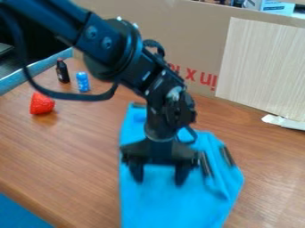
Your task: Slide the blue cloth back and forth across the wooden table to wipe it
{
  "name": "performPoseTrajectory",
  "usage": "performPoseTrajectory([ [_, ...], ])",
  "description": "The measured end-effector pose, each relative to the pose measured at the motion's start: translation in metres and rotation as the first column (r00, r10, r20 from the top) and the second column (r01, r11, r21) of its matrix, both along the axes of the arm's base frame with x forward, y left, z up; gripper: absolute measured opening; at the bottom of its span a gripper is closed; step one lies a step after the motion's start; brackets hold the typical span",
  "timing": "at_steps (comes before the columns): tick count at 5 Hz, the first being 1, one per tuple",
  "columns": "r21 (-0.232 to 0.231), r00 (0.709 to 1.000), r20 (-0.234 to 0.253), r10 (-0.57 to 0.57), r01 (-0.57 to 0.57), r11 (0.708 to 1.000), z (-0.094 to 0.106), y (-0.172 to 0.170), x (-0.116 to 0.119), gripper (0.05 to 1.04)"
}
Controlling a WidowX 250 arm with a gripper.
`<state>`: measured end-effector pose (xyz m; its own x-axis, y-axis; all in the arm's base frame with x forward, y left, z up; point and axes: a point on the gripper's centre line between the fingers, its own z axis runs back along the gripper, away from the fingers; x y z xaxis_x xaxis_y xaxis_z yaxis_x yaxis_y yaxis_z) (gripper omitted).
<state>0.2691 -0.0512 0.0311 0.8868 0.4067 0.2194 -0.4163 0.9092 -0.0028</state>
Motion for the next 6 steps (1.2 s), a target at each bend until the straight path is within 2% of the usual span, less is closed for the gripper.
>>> performPoseTrajectory([
  [1, 0.002, 0.999, -0.002, -0.05, 0.05, 0.999, 0.001, -0.005, -0.022, 1.0],
  [2, 0.027, 0.999, 0.021, -0.039, 0.039, 0.999, -0.001, 0.001, -0.014, 0.999],
  [3, 0.047, 0.994, 0.072, 0.076, -0.08, 0.996, -0.004, 0.021, 0.038, 1.001],
  [4, 0.05, 0.981, 0.085, 0.172, -0.177, 0.983, -0.004, 0.04, 0.075, 1.001],
  [5, 0.05, 0.964, 0.091, 0.249, -0.254, 0.966, -0.004, 0.056, 0.099, 1.0],
  [6, 0.051, 0.956, 0.096, 0.277, -0.283, 0.958, -0.004, 0.065, 0.102, 0.999],
])
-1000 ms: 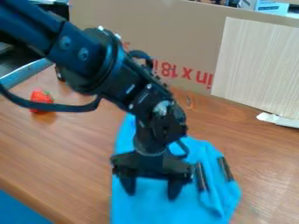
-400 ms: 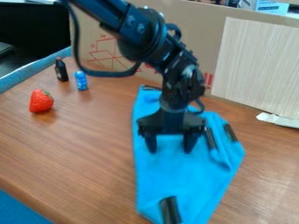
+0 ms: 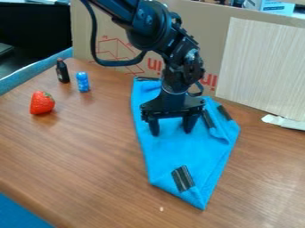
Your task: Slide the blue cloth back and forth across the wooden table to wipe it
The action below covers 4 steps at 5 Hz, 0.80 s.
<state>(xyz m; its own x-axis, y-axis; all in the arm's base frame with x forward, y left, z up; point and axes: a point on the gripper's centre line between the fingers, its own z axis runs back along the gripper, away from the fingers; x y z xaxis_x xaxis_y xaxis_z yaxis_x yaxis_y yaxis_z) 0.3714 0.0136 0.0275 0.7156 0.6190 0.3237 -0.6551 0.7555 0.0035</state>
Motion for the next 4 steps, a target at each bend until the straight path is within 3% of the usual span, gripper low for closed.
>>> performPoseTrajectory([
  [4, -0.014, 0.999, -0.045, -0.019, 0.018, 1.0, -0.002, 0.01, -0.056, 1.001],
])
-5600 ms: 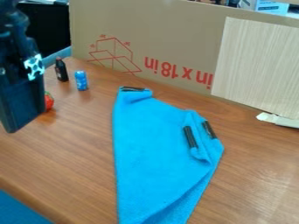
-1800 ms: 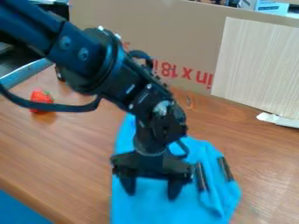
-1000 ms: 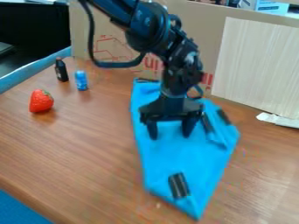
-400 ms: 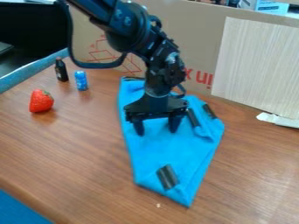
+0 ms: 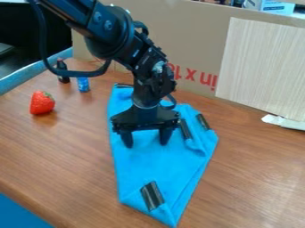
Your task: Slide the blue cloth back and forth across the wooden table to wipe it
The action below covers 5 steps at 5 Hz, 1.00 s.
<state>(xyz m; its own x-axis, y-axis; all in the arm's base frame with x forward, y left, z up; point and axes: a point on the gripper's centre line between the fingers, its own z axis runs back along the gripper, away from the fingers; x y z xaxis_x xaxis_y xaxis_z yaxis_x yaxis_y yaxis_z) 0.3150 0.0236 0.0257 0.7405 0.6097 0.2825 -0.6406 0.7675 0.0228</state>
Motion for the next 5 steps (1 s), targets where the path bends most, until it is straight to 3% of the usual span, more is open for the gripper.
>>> performPoseTrajectory([
  [1, -0.021, 1.0, -0.008, 0.001, -0.001, 1.0, 0.001, -0.003, -0.005, 1.001],
  [2, -0.071, 0.999, -0.034, 0.014, -0.017, 0.997, 0.005, -0.011, -0.005, 1.001],
  [5, -0.105, 0.999, -0.03, 0.024, -0.027, 0.994, 0.005, -0.048, 0.014, 0.999],
])
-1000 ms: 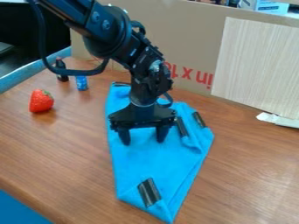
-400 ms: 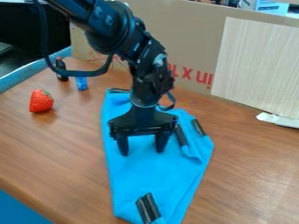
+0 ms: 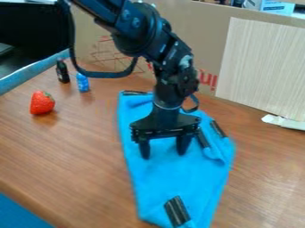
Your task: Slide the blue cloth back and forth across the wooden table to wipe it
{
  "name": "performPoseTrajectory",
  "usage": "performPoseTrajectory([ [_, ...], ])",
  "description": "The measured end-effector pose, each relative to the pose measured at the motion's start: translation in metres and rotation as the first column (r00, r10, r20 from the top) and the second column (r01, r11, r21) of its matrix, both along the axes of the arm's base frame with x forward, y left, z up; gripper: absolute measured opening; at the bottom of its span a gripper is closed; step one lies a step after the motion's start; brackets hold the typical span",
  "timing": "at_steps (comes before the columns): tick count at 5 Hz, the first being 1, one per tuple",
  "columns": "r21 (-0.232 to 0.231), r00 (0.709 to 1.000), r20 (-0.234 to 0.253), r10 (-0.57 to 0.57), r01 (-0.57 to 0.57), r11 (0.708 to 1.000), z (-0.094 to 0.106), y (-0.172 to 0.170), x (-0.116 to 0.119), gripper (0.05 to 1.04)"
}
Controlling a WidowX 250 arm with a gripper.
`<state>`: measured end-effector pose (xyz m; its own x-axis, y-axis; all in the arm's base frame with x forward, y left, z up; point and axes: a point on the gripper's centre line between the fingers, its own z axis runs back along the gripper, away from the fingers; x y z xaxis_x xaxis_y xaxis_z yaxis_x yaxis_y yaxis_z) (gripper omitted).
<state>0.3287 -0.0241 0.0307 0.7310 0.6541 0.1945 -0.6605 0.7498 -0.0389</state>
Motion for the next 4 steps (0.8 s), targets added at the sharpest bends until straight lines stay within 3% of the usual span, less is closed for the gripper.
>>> performPoseTrajectory([
  [2, -0.011, 1.0, -0.014, 0.027, -0.027, 1.0, 0.011, -0.017, -0.003, 0.999],
  [3, -0.035, 0.999, 0.024, 0.045, -0.044, 0.998, 0.047, -0.02, 0.0, 0.999],
  [4, -0.051, 0.999, 0.013, 0.029, -0.029, 0.998, 0.079, -0.016, -0.003, 0.999],
])
